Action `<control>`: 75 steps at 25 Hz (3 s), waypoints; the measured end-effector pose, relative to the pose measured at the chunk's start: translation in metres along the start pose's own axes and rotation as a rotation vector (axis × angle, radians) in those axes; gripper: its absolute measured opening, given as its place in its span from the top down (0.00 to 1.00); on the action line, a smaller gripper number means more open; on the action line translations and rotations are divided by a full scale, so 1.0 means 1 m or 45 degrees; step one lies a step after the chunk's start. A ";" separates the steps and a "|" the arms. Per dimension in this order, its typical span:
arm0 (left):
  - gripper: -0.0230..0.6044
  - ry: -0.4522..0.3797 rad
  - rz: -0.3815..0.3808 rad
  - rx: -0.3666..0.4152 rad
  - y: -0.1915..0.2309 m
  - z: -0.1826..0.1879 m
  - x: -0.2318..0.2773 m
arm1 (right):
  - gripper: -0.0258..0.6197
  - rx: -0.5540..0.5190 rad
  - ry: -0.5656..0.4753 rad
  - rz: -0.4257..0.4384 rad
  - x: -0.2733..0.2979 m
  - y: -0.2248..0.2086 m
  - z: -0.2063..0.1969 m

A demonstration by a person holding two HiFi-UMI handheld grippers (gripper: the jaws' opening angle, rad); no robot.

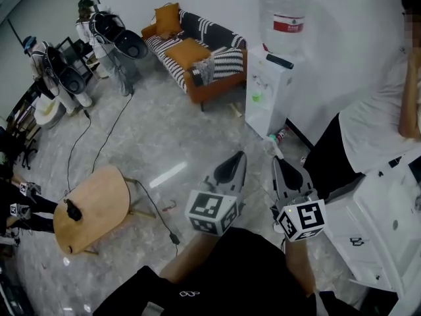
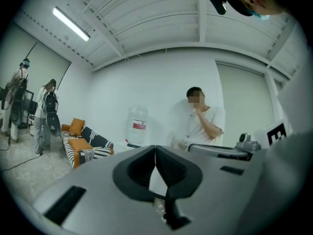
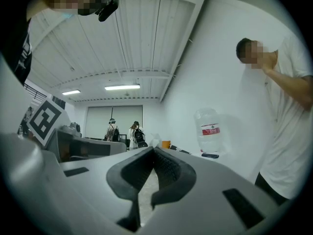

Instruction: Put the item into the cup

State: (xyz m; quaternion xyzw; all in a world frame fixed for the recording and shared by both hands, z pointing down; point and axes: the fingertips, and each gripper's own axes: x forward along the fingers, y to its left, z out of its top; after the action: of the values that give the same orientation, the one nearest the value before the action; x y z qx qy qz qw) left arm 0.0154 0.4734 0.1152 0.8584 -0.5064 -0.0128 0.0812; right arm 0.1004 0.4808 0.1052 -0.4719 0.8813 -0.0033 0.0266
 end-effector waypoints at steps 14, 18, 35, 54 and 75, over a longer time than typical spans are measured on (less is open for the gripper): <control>0.94 -0.061 -0.043 0.014 0.019 0.011 0.043 | 0.95 -0.054 -0.031 -0.049 0.027 -0.033 0.003; 0.94 -0.164 0.015 -0.023 0.053 0.029 0.068 | 0.95 -0.060 -0.039 -0.096 0.057 -0.055 0.004; 0.94 -0.159 -0.001 0.036 0.141 0.070 0.197 | 0.95 -0.002 0.015 -0.132 0.196 -0.120 0.013; 0.94 -0.001 -0.065 -0.008 0.287 0.063 0.366 | 0.95 0.003 0.078 -0.161 0.401 -0.198 -0.006; 0.94 0.271 -0.258 -0.053 0.292 0.006 0.435 | 0.95 0.051 0.207 -0.221 0.462 -0.256 -0.051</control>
State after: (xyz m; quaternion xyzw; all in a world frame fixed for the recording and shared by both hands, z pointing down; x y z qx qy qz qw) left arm -0.0271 -0.0445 0.1804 0.8997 -0.4054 0.0597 0.1503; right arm 0.0550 -0.0461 0.1435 -0.5439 0.8361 -0.0615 -0.0361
